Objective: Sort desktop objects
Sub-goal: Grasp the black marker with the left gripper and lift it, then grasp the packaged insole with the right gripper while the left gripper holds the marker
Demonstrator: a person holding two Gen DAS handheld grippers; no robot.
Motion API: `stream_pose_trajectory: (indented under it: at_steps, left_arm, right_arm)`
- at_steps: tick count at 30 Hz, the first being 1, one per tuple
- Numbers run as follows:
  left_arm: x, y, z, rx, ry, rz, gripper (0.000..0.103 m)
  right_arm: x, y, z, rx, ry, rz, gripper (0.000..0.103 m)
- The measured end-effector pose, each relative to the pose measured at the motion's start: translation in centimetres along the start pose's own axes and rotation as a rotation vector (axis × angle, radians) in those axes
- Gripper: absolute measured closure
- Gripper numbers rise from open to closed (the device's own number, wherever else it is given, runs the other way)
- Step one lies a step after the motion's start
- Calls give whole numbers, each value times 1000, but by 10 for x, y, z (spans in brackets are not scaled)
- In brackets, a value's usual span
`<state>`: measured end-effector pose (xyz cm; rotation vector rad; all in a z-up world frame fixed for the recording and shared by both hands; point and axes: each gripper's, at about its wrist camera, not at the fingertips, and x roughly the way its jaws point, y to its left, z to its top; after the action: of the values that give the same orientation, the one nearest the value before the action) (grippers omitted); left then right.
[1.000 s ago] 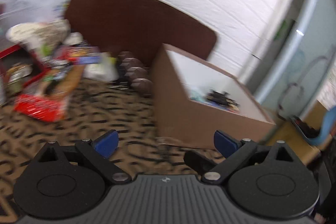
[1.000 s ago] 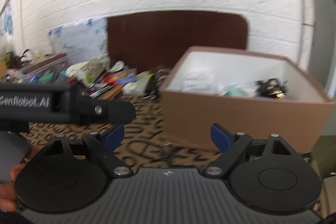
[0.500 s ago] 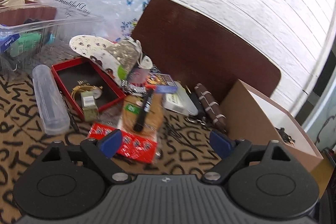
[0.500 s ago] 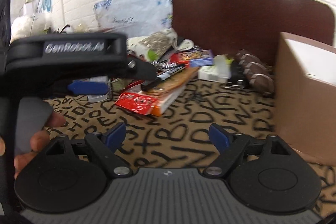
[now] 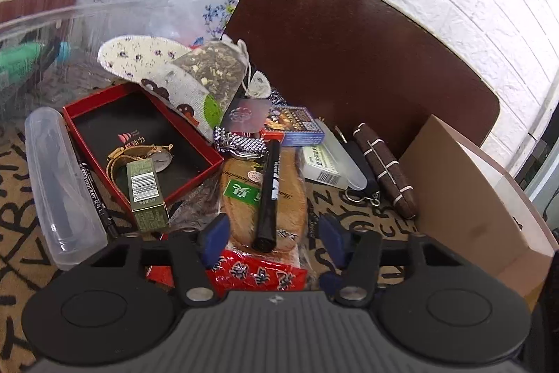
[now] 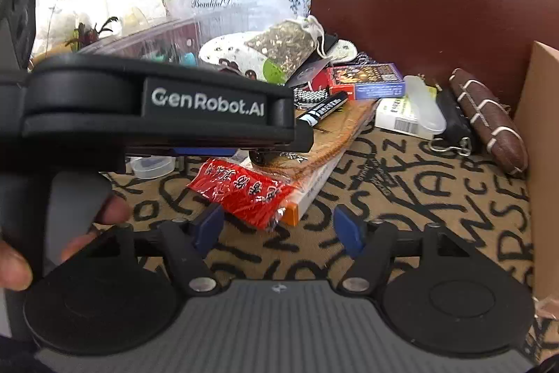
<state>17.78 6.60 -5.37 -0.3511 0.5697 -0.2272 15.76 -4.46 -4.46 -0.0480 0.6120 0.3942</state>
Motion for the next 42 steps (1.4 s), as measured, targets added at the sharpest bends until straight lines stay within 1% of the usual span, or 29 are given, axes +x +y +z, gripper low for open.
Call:
stream_pose_trajectory:
  at_steps: [1,2,3,4,5,7,9,12,18,22,25,27,29,31,33,34,35,36,37,40,42]
  left_arm:
    - [3,1,1,4,9,-1,54]
    - [5,2,2,11,16,2,61]
    - [7,2,2,21,16,9,71]
    - [8,3,2,29,15,8,81]
    - [9,4,3,26,26,-2,89]
    - [8,4,2,19,31,-24,89]
    - [4,-1,0,51,34,-28,89]
    - [-2,-10,-5,78,47,-40,89]
    - [-25,-23,-20,64,50,-75,89]
    - [-46,-30,-33,63,54,-101,89]
    - [-63,-35,-43,59,63,-113,89]
    - [-74,-38,-52,58,73,-121,89]
    - [-81,-42,-60,81,76,-111,89]
    - [-86,-46,-66,101,63,-83,89]
    - [-89,-43,-70,90,53,-63,89]
    - [-91,-40,-71,77,54,-55,89]
    - [-92,-36,-73,71,60,-46,89]
    - [-92,-34,-74,71,70,-38,89]
    - [-92,-31,-76,76,83,-33,89]
    - [-89,-26,-81,84,124,-33,89]
    - [-87,-25,-82,83,127,-28,89]
  right_arm:
    - [3,0,1,3,1,4,49]
    - [6,0,2,8,3,8,55]
    - [8,0,2,13,9,6,71]
    - [9,0,2,13,12,5,77]
    - [8,0,2,8,12,8,80]
    - [5,2,0,-15,10,7,96]
    - [0,5,-1,-33,3,3,103]
    - [-9,3,-1,-24,-3,12,103]
    - [-37,-9,-10,6,-12,38,103]
    - [-64,-16,-23,23,-24,64,103]
    - [-89,-19,-35,9,-34,72,103]
    - [-105,-23,-44,6,-40,66,103]
    - [-115,-30,-51,21,-35,54,103]
    - [-119,-32,-55,12,-69,5,103]
    - [-119,-36,-53,30,-94,-27,102]
    - [-117,-39,-50,50,-88,-33,98]
    - [-115,-41,-49,64,-81,-36,90]
    - [-113,-43,-46,74,-83,-43,66]
    - [-112,-43,-45,74,-94,-41,56]
    - [-102,-42,-38,71,-98,-27,57]
    - [-94,-41,-34,89,-85,-19,57]
